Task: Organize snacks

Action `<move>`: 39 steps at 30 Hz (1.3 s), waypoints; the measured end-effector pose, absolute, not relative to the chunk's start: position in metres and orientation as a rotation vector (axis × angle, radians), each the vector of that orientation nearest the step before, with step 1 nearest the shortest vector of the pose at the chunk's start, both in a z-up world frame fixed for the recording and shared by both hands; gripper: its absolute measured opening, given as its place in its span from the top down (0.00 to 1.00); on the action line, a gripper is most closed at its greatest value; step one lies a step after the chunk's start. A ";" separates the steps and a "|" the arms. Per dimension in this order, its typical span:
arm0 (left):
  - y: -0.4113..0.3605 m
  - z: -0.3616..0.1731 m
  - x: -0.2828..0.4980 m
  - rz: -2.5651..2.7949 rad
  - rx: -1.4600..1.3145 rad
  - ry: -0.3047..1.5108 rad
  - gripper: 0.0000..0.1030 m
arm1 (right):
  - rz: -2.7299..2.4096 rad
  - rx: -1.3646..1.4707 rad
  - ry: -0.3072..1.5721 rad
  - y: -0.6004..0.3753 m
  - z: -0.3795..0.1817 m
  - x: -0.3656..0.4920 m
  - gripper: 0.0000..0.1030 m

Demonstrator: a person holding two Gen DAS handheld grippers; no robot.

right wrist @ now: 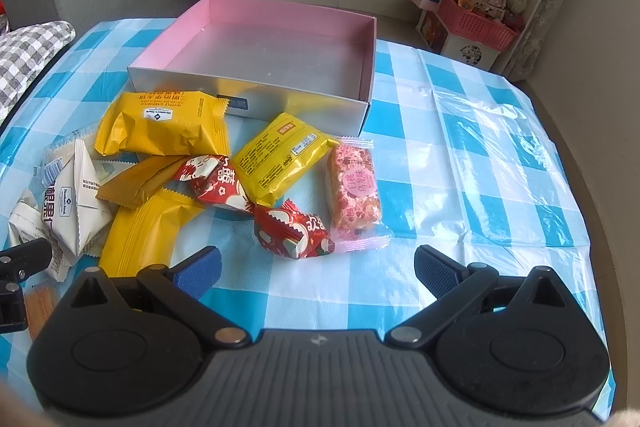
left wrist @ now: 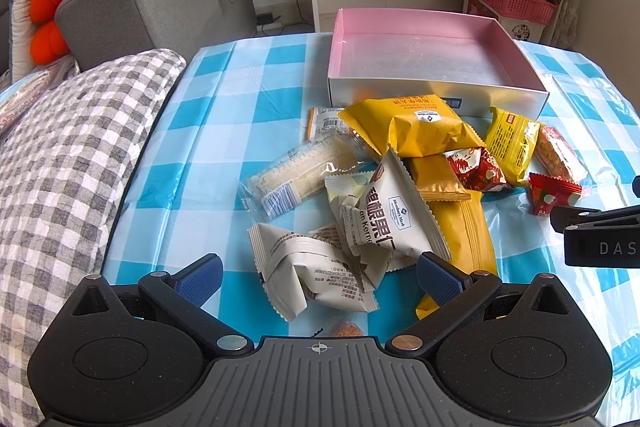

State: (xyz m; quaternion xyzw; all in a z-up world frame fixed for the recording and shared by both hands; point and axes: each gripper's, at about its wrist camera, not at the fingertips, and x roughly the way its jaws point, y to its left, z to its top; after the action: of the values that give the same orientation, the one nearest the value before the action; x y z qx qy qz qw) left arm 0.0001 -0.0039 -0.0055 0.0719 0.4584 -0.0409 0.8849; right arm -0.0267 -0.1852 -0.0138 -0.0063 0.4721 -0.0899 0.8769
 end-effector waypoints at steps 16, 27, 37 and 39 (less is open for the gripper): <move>-0.004 -0.006 0.000 -0.085 0.150 0.954 0.00 | -0.221 -0.097 0.933 -0.183 -0.017 -0.026 0.00; -0.005 -0.007 -0.001 -0.087 0.153 0.956 0.00 | -0.185 -0.042 0.950 -0.182 -0.019 -0.026 0.00; 0.001 -0.009 -0.006 -0.134 0.182 0.955 0.00 | -0.141 -0.069 1.000 -0.175 -0.020 -0.026 0.00; 0.003 -0.010 -0.008 -0.146 0.190 0.959 0.00 | -0.125 -0.065 1.008 -0.173 -0.019 -0.026 0.00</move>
State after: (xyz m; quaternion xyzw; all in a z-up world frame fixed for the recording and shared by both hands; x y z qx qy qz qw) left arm -0.0078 0.0034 -0.0096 0.0913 0.4600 -0.0699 0.8804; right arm -0.0261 -0.1734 -0.0190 -0.0312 0.4823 -0.0597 0.8734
